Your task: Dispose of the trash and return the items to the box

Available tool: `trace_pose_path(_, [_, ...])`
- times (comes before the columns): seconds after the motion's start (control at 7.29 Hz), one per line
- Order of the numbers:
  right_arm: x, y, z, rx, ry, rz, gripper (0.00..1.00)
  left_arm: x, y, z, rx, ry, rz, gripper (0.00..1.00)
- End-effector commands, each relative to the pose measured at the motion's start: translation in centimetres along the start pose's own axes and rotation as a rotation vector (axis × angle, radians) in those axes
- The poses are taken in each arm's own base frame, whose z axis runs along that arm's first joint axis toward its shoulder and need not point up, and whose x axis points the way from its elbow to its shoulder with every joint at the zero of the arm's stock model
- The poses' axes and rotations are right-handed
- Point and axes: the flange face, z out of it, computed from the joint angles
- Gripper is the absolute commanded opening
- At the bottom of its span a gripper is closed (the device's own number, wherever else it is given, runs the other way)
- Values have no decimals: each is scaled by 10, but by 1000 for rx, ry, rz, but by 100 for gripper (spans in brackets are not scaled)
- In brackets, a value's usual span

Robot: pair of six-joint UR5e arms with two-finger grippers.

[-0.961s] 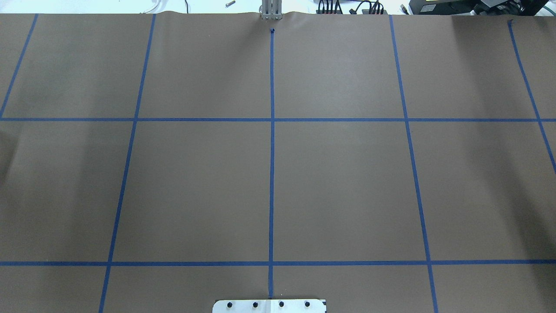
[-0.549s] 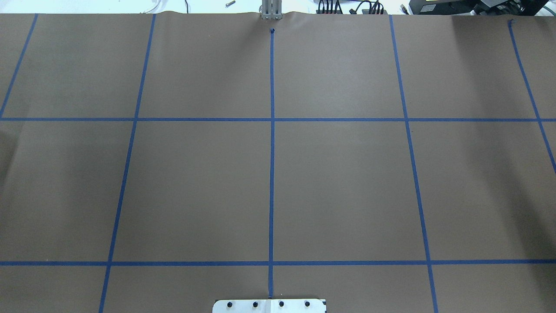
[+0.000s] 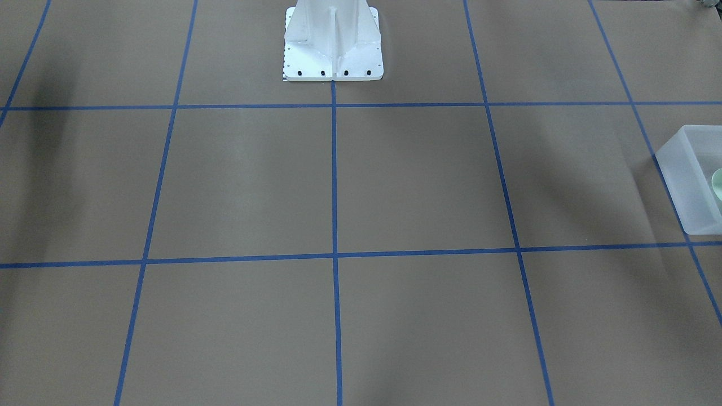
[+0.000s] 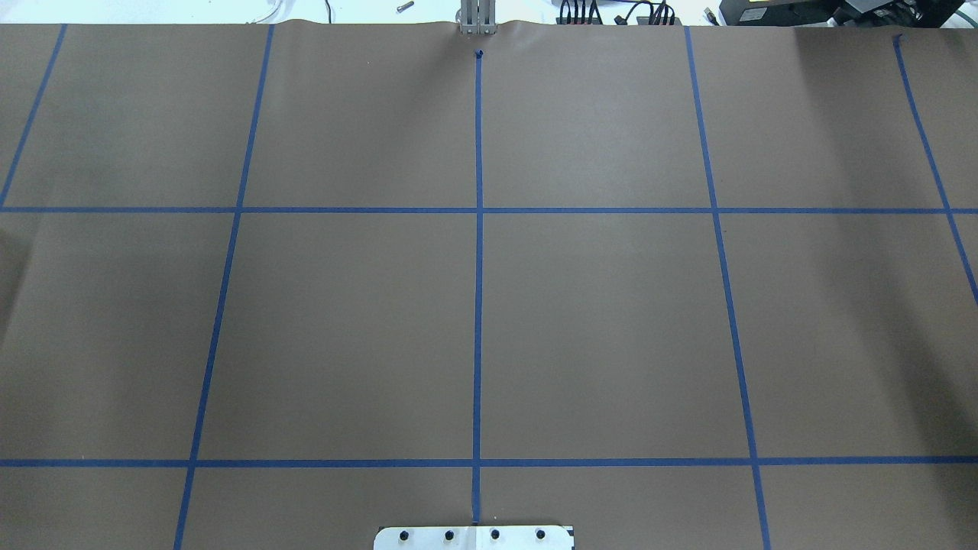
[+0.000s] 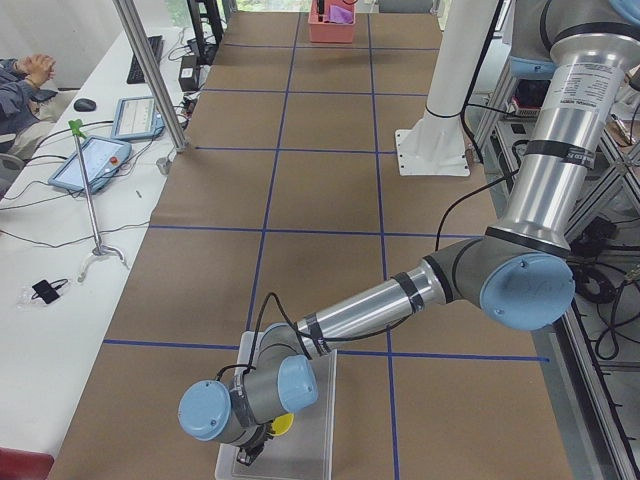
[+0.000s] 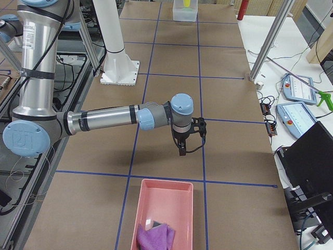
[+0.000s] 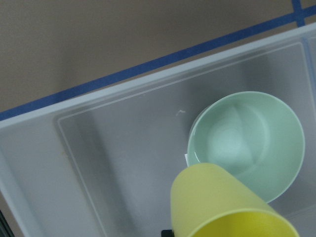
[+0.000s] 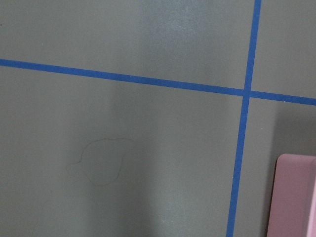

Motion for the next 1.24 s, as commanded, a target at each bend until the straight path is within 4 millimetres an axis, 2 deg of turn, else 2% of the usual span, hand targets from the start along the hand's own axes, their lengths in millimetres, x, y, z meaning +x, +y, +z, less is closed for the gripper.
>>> trace_pose_path(0.0, [1,1,1,-2,0,1,100,-14,0,4,-14,-27,-21,0])
trace_pose_path(0.55, [0,1,3,-5,3,0,100,-26,-5,12,-26,-18,-53,0])
trace_pose_path(1.1, [0,1,3,-5,2,0,100,-28,-2,18,-19,-25,-47,0])
